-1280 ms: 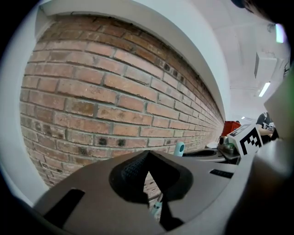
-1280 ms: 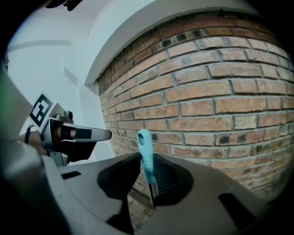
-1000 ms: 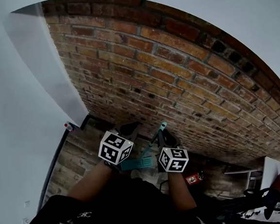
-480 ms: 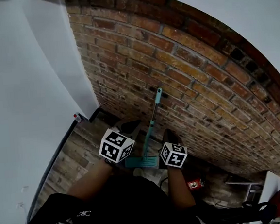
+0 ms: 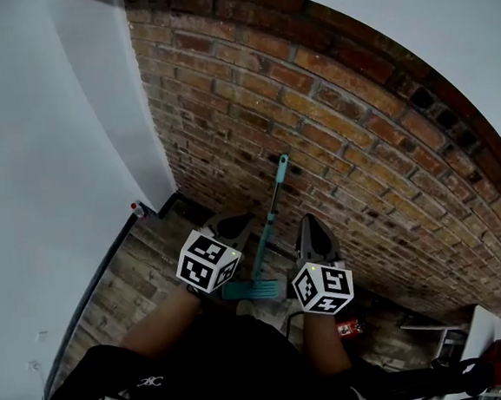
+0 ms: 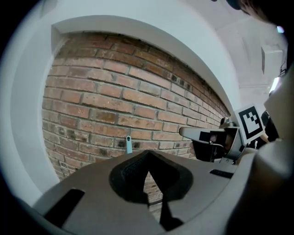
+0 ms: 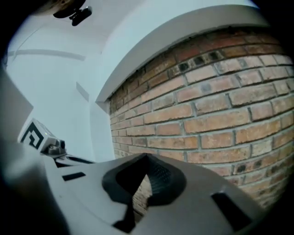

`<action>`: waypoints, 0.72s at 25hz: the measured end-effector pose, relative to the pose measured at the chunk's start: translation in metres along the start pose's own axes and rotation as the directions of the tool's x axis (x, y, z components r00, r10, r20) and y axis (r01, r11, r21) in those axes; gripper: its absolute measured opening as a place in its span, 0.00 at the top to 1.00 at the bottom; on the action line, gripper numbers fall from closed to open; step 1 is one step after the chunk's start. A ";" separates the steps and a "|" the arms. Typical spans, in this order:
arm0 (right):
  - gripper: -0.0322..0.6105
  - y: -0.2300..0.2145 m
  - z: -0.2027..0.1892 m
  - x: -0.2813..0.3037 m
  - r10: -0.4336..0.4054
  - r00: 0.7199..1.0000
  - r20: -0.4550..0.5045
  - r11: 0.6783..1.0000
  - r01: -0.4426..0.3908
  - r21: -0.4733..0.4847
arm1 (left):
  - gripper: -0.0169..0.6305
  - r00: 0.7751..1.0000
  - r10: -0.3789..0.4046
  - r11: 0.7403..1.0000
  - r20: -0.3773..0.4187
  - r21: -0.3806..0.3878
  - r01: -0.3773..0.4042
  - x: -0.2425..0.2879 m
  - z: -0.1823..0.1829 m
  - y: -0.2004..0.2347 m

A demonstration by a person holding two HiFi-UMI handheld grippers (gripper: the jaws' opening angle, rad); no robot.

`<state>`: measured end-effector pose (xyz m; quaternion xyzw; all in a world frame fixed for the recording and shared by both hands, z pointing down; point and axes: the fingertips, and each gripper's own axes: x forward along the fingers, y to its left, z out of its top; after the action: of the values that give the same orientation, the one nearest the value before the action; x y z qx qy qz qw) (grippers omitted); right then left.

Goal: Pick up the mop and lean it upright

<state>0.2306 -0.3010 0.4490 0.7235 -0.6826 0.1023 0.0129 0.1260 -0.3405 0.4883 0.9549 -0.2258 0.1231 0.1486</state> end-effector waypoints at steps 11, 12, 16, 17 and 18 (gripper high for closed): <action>0.93 -0.002 -0.007 -0.025 -0.034 0.999 -0.029 0.999 0.033 -0.023 | 0.99 0.998 -0.058 0.998 0.012 0.009 0.058 0.008 0.002 -0.023; 0.93 -0.003 -0.008 -0.025 -0.034 0.999 -0.033 0.999 0.033 -0.021 | 0.99 0.998 -0.060 0.998 0.012 0.010 0.060 0.008 0.003 -0.024; 0.93 -0.004 -0.011 -0.026 -0.035 0.998 -0.046 0.999 0.034 -0.014 | 0.99 0.998 -0.063 0.998 0.012 0.010 0.063 0.010 0.002 -0.026; 0.93 -0.004 -0.012 -0.025 -0.033 0.998 -0.048 0.999 0.033 -0.013 | 0.99 0.998 -0.062 0.998 0.010 0.009 0.062 0.010 0.002 -0.026; 0.93 -0.004 -0.012 -0.025 -0.031 0.998 -0.050 0.999 0.031 -0.013 | 0.99 0.998 -0.062 0.998 0.009 0.009 0.061 0.010 0.001 -0.026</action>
<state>0.2318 -0.2741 0.4575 0.7312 -0.6713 0.1160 0.0361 0.1471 -0.3230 0.4843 0.9625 -0.1964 0.1152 0.1474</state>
